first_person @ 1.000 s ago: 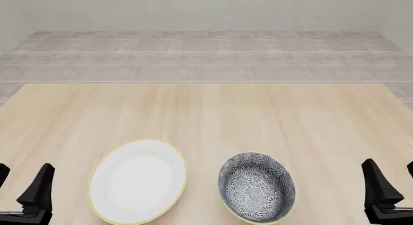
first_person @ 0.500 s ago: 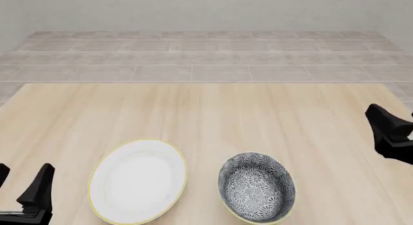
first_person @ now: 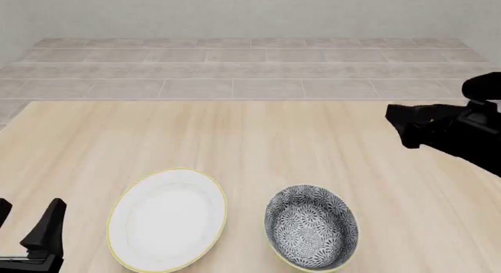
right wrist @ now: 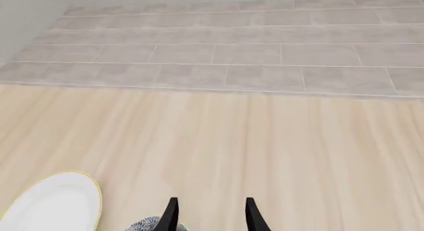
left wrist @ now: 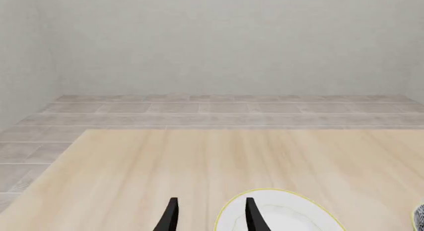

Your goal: Put the bowl on the plate.

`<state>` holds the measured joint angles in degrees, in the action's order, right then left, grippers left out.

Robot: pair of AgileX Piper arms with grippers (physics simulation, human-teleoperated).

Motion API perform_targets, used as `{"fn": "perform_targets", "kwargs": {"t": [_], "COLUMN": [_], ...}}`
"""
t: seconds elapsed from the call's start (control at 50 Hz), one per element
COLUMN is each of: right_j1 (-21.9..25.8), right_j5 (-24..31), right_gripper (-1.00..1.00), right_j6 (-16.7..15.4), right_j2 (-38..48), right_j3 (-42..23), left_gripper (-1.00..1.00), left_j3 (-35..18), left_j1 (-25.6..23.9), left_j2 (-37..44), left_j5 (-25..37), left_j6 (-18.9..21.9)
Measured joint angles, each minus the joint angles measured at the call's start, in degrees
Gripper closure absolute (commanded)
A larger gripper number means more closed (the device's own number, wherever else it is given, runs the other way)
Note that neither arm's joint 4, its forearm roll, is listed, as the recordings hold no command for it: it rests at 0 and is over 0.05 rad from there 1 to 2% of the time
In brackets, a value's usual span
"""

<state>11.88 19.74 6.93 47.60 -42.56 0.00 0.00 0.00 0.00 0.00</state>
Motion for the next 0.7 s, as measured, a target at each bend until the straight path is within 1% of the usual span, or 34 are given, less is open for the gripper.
{"fn": "perform_targets", "kwargs": {"t": [0.14,0.34,0.7], "right_j1": [1.88,3.79,5.98], "right_j5": [1.0,1.09,-1.05], "right_gripper": [-1.0,-1.0,-1.0], "right_j6": [1.39,2.88,4.77], "right_j2": [3.48,6.7,10.51], "right_j3": [-0.79,-0.41,2.56], "left_gripper": [-1.0,-1.0,-1.0], "left_j3": [0.0,0.0,0.0], "left_j1": [0.0,0.0,0.0], "left_j2": [0.0,0.0,0.0], "left_j5": [0.0,0.0,0.0], "left_j6": [0.0,0.0,0.0]}}
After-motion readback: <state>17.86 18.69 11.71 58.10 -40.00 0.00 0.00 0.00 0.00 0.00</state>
